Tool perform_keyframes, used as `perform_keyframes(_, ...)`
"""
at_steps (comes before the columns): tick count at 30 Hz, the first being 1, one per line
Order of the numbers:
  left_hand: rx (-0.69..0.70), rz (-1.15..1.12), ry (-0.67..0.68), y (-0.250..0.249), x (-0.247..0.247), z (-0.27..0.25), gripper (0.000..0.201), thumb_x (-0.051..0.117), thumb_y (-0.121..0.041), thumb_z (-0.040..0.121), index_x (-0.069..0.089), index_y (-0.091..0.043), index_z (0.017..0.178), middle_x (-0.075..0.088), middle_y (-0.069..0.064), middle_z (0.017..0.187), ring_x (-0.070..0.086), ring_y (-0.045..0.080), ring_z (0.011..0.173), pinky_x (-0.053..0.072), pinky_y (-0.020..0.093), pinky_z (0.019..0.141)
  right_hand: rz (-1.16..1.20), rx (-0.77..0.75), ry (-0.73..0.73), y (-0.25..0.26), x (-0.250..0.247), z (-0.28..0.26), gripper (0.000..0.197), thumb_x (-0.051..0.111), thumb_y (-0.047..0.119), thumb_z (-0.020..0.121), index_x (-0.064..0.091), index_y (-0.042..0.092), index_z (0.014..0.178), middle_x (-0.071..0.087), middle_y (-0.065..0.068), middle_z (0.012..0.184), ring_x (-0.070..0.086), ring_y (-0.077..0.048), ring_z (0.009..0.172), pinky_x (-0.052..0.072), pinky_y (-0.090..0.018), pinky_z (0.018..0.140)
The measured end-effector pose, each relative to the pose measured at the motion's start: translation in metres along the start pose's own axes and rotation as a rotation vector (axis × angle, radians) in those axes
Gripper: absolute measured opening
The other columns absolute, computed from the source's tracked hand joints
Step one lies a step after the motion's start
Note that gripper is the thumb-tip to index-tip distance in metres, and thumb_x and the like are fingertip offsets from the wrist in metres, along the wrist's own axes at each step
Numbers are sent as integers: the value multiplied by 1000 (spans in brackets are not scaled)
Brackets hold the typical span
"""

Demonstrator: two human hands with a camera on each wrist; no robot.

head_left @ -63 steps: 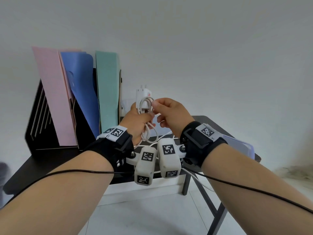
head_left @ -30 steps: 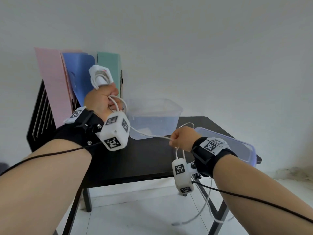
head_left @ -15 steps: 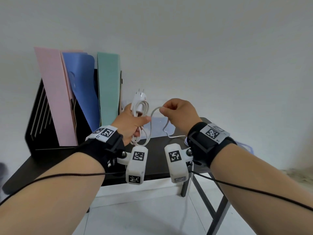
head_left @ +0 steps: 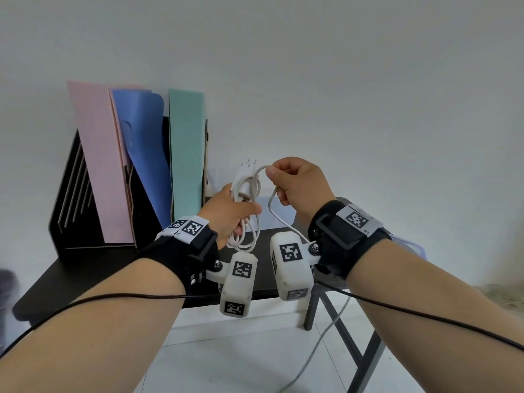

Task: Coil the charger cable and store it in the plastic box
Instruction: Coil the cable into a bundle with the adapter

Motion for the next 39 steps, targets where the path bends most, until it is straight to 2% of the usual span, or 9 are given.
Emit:
perform_keyframes(5,34,-149,25,-1,2,-5,11,63,-17,84,56,-14,93,51,5,66,40,14,46,33,25,47,-2,56,29,-6,2,-2,11,66,22,86,66,13,80,56,0,58,50,-11,46,42,-24,47)
perform_keyframes(11,58,-294,199,-5,8,-11,38,84,-31,54,73,-35,90,50,19,91,38,35,85,32,37,63,74,102,70,-9,12,-4,13,68,21,85,64,9,82,57,-3,58,51,-10,45,44,-23,46)
perform_keyframes(15,73,-333,269,-8,9,-12,57,93,-40,44,72,-30,96,52,21,106,39,36,96,33,46,75,136,107,78,-11,15,-5,15,68,16,85,57,11,77,58,-4,58,51,-14,46,48,-25,50)
perform_keyframes(18,99,-273,271,-14,9,-15,50,91,-29,51,71,-23,97,59,26,104,54,44,99,39,60,96,184,121,110,-12,15,-7,21,67,12,85,53,12,70,58,-6,60,52,-12,45,48,-24,48)
perform_keyframes(20,120,-227,265,-15,8,-14,39,82,-13,62,69,-17,98,64,24,103,60,44,107,44,58,100,194,122,116,-12,13,-8,25,68,12,85,51,12,66,59,-9,63,53,-11,45,48,-22,47)
perform_keyframes(23,114,-211,264,-13,7,-11,36,75,-4,64,67,-15,97,69,13,90,66,32,92,53,41,84,208,113,110,-12,13,-9,27,69,11,84,50,12,64,59,-8,61,53,-10,43,48,-22,46)
perform_keyframes(28,91,-145,164,-15,11,-11,25,69,4,78,63,-17,90,62,6,68,57,19,56,54,39,67,193,96,117,-16,13,-12,20,67,21,86,55,13,71,58,-2,62,51,-12,51,47,-23,52)
perform_keyframes(33,100,-191,-99,-11,10,-2,19,66,-5,78,53,-8,91,51,3,58,53,16,48,46,31,54,127,248,188,-30,11,-15,16,52,21,93,57,14,106,62,-4,89,54,-12,54,38,-22,45)
perform_keyframes(39,122,-343,-210,-19,8,5,14,54,2,78,48,-11,81,46,3,53,45,15,41,41,28,48,-318,239,551,-49,13,-31,8,65,14,81,67,19,86,60,7,57,51,-3,49,37,-19,50)
Point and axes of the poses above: each hand's wrist, its own z-axis towards the middle knuckle, its own x-axis out of the palm, y = z × x, the point moved 2 cm from there along z, towards the middle knuckle
